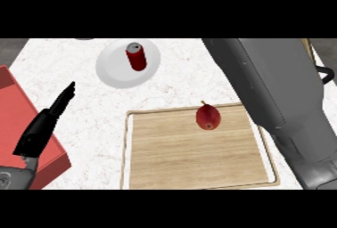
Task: Pick the tomato from the tray and place it in the tiered shelf
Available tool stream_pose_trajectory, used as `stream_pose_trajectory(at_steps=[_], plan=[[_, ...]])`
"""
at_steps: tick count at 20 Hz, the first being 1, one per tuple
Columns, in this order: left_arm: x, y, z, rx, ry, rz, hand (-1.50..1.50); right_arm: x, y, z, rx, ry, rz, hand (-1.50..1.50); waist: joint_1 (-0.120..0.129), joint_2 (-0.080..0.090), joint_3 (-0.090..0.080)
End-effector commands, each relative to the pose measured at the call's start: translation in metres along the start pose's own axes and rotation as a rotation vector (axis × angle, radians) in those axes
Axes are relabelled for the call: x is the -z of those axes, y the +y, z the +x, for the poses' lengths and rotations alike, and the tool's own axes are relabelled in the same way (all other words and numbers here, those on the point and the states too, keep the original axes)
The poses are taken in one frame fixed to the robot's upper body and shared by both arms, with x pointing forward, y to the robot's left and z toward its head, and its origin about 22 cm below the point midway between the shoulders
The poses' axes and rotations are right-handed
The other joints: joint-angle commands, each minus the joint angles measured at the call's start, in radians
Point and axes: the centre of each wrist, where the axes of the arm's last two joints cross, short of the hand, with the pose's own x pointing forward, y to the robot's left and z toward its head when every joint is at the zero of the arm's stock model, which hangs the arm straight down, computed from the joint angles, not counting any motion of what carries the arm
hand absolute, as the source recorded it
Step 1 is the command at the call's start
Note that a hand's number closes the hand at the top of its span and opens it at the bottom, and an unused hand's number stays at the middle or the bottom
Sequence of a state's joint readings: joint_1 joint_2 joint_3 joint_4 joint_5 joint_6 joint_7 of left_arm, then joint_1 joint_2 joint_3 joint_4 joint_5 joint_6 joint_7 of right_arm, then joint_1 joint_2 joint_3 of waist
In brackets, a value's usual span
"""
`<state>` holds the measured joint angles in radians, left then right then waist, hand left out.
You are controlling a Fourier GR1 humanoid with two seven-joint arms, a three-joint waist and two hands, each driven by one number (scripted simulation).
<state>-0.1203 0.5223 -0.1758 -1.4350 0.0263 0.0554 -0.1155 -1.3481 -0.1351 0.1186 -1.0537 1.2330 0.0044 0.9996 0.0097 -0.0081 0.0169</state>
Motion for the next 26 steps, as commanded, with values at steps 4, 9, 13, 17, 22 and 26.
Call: stream_pose_trajectory(at_steps=[4,9,13,17,22,26], plan=[[-0.001,-0.004,-0.015,-0.045,0.045,-0.011,0.00,0.048,-0.045,-0.004,-0.147,0.123,0.025,1.50,-0.006,0.010,-0.019],[-0.004,-0.022,-0.014,-0.040,0.036,-0.010,0.00,0.065,-0.050,-0.023,-0.230,0.142,0.099,1.50,-0.015,0.007,-0.018],[0.002,-0.014,-0.012,-0.038,0.034,0.002,0.00,0.080,-0.039,-0.043,-0.289,0.198,0.115,1.50,-0.012,0.009,-0.018],[-0.001,-0.019,-0.006,-0.043,0.039,-0.007,0.00,0.098,-0.038,-0.078,-0.301,0.218,0.098,1.50,-0.006,0.010,-0.017],[-0.016,-0.009,-0.015,-0.053,0.033,-0.006,0.00,0.110,-0.025,-0.133,-0.282,0.204,0.157,1.50,-0.003,0.009,-0.017],[-0.008,-0.008,-0.020,-0.043,0.022,0.001,0.00,0.111,-0.020,-0.141,-0.221,0.188,0.193,1.50,-0.003,0.012,-0.018]])
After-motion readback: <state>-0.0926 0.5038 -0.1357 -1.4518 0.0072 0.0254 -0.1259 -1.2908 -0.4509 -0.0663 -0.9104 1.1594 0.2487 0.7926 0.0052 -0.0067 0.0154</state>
